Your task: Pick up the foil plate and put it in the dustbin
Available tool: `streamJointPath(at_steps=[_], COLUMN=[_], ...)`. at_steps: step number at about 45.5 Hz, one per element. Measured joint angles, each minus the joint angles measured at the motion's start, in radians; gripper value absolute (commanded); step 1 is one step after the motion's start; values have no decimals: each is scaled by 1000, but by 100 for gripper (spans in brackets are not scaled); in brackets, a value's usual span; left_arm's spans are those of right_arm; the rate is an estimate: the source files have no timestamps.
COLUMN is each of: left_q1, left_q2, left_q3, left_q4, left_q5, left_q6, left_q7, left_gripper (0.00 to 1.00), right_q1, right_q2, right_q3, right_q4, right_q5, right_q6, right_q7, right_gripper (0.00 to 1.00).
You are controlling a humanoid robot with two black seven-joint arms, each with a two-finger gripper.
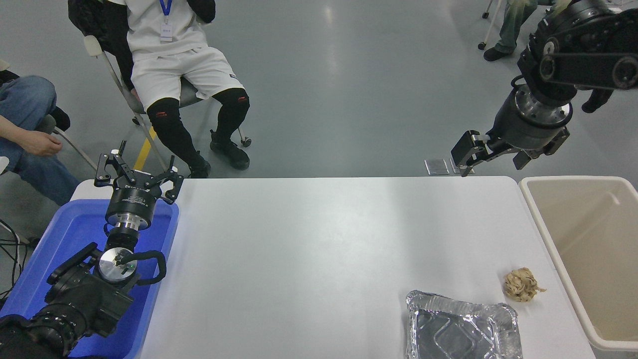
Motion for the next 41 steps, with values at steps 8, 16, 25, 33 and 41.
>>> streamJointPath(at_steps=[8, 16, 25, 33, 41], left_q1=[0, 0, 0, 0, 0], left_q2=[0, 0, 0, 0, 0], left_q3=[0, 0, 0, 0, 0], left_q4=[0, 0, 0, 0, 0], left_q5=[0, 0, 0, 0, 0], left_q6=[1, 1, 1, 0, 0], left_q7=[0, 1, 1, 0, 0], left_gripper=[99, 99, 99, 99, 99], right_q1=[-1, -2, 0, 6, 9], right_q2=[0, -2, -3, -4, -5], right_q3=[0, 0, -3, -6, -17], right_q4=[0, 0, 0, 0, 0], right_q5=[-1, -1, -1, -1, 0], right_q6=[0, 0, 0, 0, 0], right_q7=[0, 0, 0, 0, 0], right_gripper=[100, 100, 100, 100, 100])
